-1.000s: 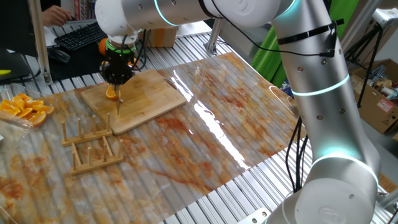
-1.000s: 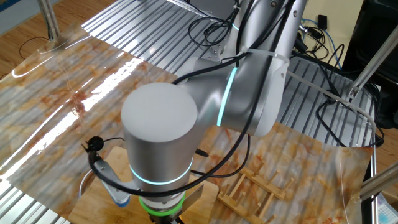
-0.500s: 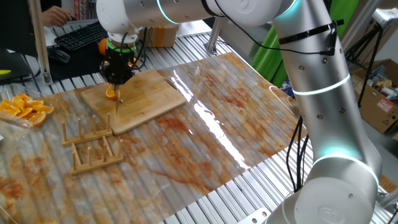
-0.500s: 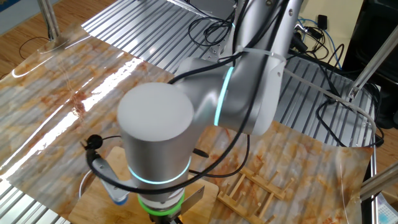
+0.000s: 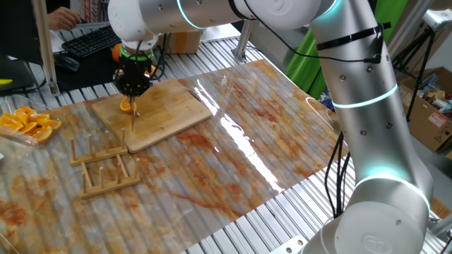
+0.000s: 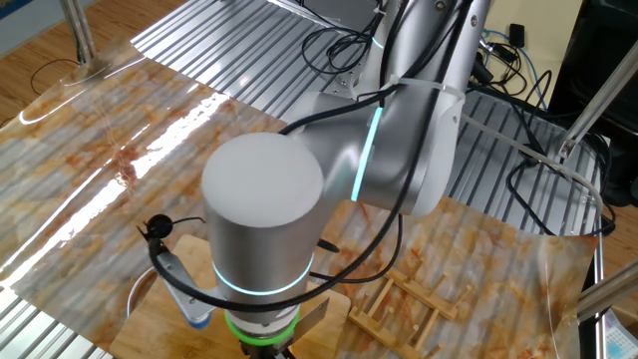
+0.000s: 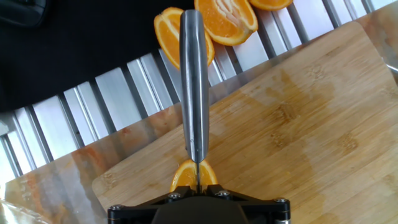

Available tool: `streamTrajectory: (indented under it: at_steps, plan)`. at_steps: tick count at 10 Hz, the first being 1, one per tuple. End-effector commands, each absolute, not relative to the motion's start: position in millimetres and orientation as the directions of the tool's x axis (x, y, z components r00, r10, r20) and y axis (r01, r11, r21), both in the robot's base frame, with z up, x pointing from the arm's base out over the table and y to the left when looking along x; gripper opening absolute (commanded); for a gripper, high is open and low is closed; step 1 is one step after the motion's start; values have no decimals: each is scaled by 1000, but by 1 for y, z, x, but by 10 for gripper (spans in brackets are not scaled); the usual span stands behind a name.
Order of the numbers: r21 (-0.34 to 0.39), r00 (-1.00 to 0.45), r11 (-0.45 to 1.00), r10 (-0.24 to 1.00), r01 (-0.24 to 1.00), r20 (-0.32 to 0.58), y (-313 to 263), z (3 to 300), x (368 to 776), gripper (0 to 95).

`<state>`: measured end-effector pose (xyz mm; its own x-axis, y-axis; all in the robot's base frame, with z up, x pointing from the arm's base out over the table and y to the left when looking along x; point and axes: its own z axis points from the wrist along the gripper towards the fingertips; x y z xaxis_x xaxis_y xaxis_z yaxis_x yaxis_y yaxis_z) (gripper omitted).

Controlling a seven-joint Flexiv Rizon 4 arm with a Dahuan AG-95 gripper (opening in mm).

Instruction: Chop the orange

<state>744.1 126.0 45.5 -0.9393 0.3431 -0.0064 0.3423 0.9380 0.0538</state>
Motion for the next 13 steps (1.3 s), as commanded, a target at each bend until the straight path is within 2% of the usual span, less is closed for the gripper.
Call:
streamTrajectory:
  at_steps: [1, 7, 8, 9, 10, 11, 13]
  plan:
    - [43, -940, 940, 340, 339, -21, 124, 48, 741, 0]
    - [42, -937, 937, 348, 347, -30, 123, 51, 740, 0]
    - [43, -936, 937, 349, 348, -33, 125, 44, 741, 0]
    - [73, -929, 929, 368, 364, -50, 134, 15, 744, 0]
    - [51, -929, 933, 359, 356, -91, 139, -11, 743, 0]
    - [-7, -936, 942, 332, 335, -113, 138, -21, 742, 0]
    - [-24, -944, 948, 314, 318, -102, 129, -11, 744, 0]
